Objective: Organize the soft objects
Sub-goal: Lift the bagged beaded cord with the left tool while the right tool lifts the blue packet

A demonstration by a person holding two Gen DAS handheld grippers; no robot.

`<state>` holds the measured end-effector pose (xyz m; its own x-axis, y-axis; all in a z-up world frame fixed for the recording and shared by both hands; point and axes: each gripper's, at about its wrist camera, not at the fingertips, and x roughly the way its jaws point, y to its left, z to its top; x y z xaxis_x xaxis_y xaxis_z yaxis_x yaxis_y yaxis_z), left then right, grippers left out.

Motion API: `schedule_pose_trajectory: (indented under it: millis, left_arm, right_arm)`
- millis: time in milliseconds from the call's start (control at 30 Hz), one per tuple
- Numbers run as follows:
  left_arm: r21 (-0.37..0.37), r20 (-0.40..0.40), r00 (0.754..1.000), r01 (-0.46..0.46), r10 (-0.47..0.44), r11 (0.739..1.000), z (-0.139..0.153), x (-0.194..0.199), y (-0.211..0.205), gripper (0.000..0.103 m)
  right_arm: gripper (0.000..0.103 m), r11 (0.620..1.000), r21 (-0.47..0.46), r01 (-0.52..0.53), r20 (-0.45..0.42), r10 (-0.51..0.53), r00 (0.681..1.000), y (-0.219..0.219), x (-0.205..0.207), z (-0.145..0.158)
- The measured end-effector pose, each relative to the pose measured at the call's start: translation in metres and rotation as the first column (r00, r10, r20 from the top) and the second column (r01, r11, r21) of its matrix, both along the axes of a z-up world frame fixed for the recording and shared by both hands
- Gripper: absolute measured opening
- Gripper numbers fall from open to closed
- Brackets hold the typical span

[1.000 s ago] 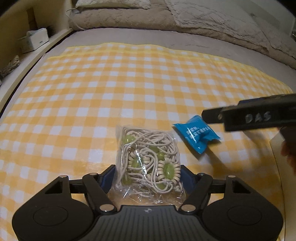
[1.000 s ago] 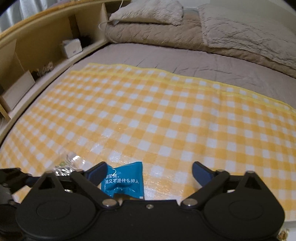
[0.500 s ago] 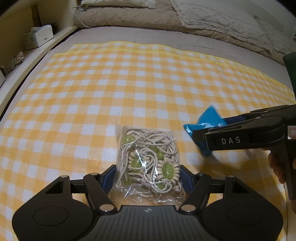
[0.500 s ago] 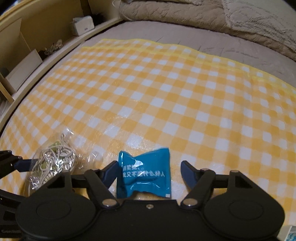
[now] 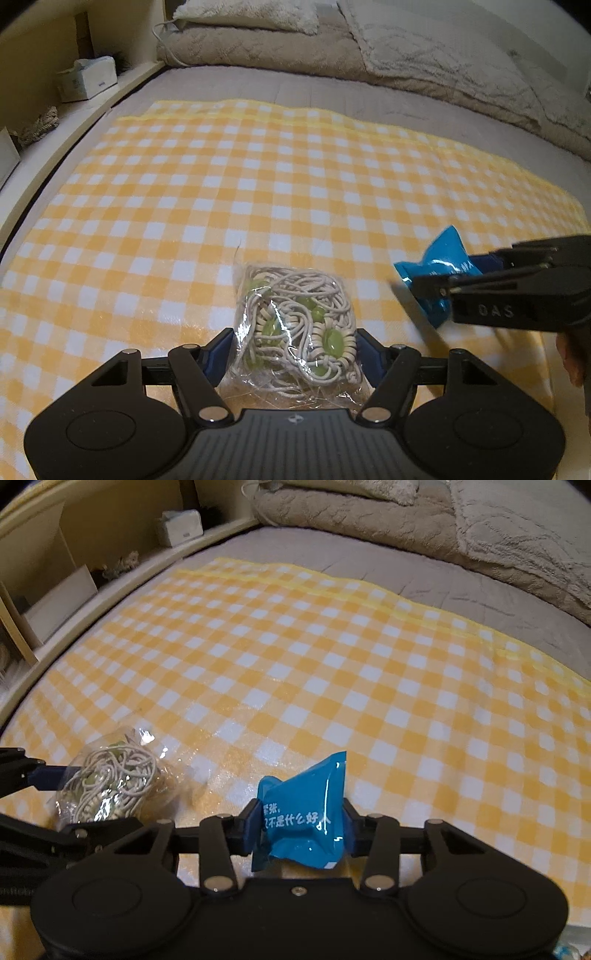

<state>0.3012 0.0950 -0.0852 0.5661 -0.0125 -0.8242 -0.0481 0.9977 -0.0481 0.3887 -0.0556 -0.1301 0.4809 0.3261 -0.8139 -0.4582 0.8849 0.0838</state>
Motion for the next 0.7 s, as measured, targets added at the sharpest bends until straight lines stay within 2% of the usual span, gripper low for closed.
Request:
schedule_pose_trajectory:
  millis: [267,700]
  left_arm:
    - [-0.036,0.067,0.998,0.008,-0.006,0.999,0.024,-0.015,-0.011,0.069]
    - [-0.082,0.186,0.982,0.041,-0.025,0.996,0.069,-0.047,-0.034,0.069]
  right_arm:
    - [0.045,0.998,0.057,0.019,0.02,-0.02,1.0,-0.025,-0.023,0.029]
    - [0.045,0.988,0.136,0.077,0.102,-0.091,0.991,-0.08,-0.075,0.083]
